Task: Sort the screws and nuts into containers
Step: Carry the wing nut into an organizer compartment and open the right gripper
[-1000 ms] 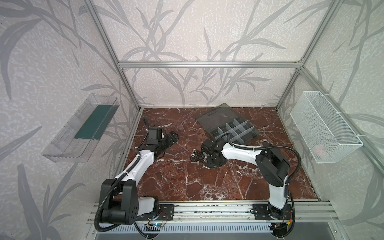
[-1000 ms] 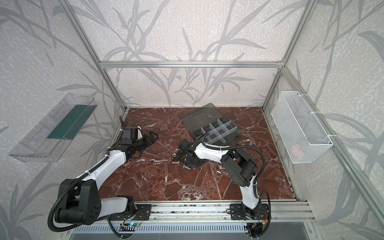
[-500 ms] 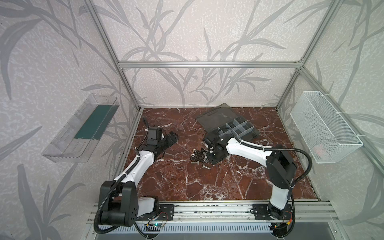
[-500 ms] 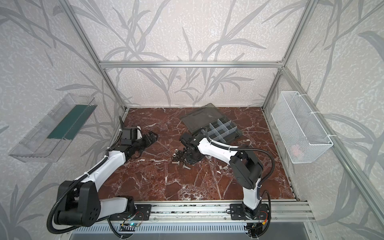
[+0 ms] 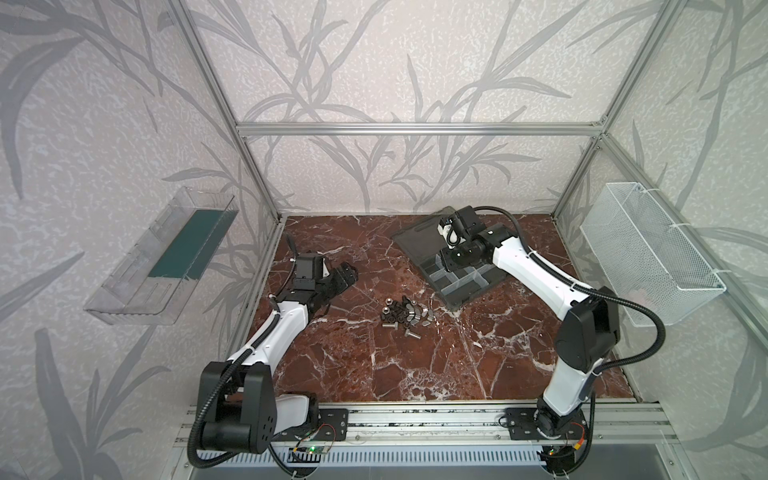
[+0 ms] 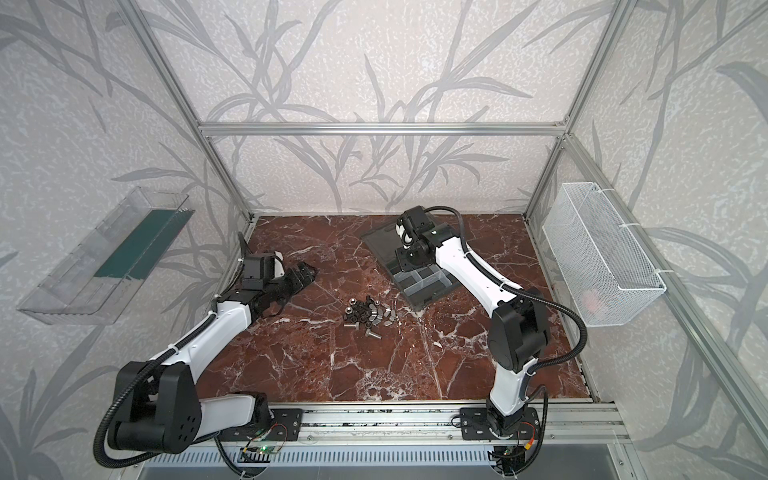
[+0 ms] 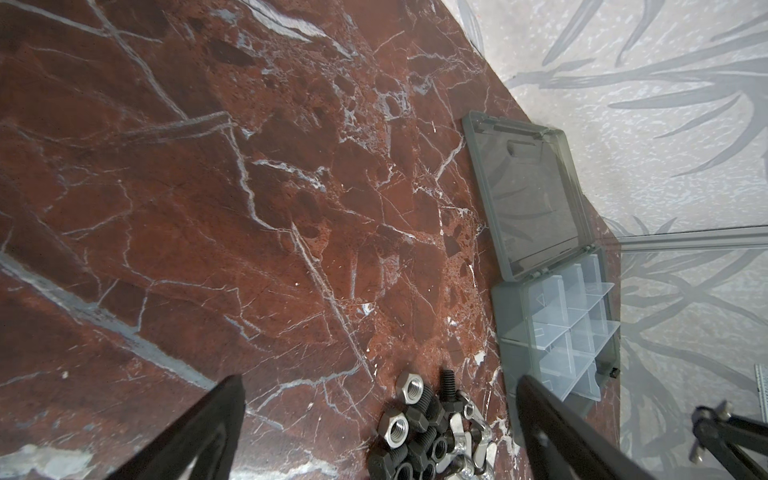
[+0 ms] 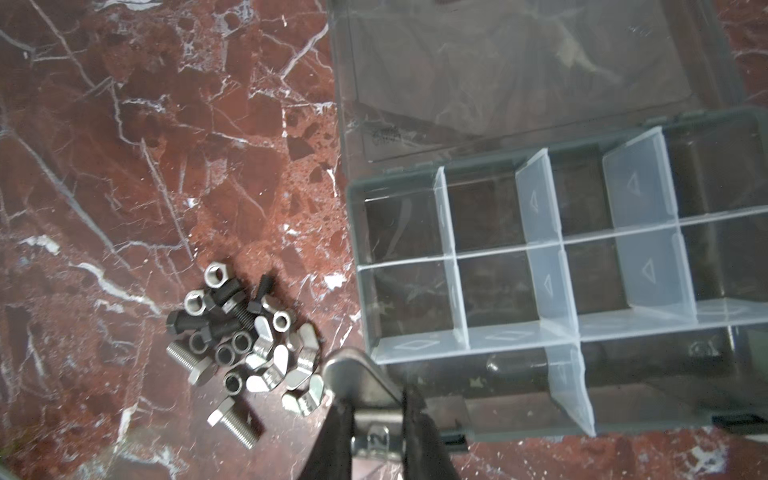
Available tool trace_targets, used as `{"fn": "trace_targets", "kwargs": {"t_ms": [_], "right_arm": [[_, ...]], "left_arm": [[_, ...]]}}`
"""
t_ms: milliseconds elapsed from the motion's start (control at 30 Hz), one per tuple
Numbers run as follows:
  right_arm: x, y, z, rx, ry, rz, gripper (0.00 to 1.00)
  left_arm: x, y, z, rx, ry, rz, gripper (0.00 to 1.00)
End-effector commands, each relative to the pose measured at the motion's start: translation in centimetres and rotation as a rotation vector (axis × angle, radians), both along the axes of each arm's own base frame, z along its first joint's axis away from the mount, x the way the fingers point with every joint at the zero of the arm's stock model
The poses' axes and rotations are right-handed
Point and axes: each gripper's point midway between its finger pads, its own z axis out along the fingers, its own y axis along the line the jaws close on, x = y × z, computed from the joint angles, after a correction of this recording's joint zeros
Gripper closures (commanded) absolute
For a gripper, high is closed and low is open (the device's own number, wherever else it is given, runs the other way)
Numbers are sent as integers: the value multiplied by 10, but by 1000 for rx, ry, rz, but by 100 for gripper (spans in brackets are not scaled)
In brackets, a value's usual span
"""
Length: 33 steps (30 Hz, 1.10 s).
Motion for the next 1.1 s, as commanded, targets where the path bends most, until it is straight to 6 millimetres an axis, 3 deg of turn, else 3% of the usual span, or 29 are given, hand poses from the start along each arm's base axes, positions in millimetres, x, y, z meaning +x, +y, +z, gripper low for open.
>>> {"fn": "trace_targets", "kwargs": {"t_ms": [0, 133, 700, 1067], "right_arm": [[5, -7, -25, -77, 55, 21, 100], [9, -9, -47, -109, 94, 8, 100], [8, -14, -94, -166, 163, -13, 100], [19, -12, -106, -188, 165, -22, 100]], "left_arm": [[1, -6, -1, -34, 1, -6, 1], [3, -7, 1, -43, -5, -12, 0], [3, -13, 6, -70, -24, -36, 1], [2, -13, 3, -66, -18, -36, 0]]}}
